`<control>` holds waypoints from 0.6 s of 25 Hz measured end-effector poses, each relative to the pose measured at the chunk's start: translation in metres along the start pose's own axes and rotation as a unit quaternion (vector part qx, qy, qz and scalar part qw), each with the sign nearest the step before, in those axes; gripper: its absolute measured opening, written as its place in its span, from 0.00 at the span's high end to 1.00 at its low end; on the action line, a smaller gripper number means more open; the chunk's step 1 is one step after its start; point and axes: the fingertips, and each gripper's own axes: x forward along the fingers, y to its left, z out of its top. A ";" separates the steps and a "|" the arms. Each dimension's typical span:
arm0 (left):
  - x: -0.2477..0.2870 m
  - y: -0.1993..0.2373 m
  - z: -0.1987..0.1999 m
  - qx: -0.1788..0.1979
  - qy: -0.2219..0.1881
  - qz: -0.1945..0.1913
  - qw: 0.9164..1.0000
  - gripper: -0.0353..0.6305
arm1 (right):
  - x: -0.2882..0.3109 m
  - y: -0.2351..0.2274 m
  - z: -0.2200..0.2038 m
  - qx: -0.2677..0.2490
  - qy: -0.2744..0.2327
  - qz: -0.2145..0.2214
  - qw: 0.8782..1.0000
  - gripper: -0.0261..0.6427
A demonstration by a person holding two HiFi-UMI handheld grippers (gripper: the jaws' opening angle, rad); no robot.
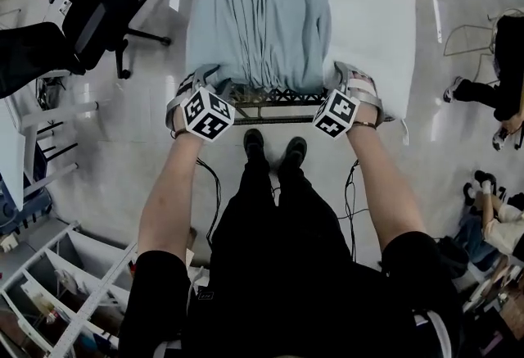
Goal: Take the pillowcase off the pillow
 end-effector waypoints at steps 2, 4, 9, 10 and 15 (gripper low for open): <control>-0.006 0.001 -0.002 0.019 -0.004 -0.013 1.000 0.75 | -0.006 -0.004 -0.001 0.003 0.011 0.011 1.000 0.57; -0.010 0.001 -0.010 0.047 -0.005 -0.024 0.999 0.84 | -0.013 -0.004 -0.003 0.001 0.022 0.028 0.999 0.60; -0.018 0.009 -0.037 0.070 -0.011 -0.052 0.996 0.94 | -0.027 -0.006 -0.008 0.012 0.046 0.055 0.997 0.64; -0.021 0.012 -0.041 0.076 -0.014 -0.056 0.995 0.94 | -0.028 -0.007 -0.008 0.018 0.047 0.057 0.997 0.64; -0.024 0.034 -0.062 0.066 -0.024 -0.018 0.997 0.93 | -0.026 -0.009 -0.010 0.039 0.059 0.054 0.996 0.59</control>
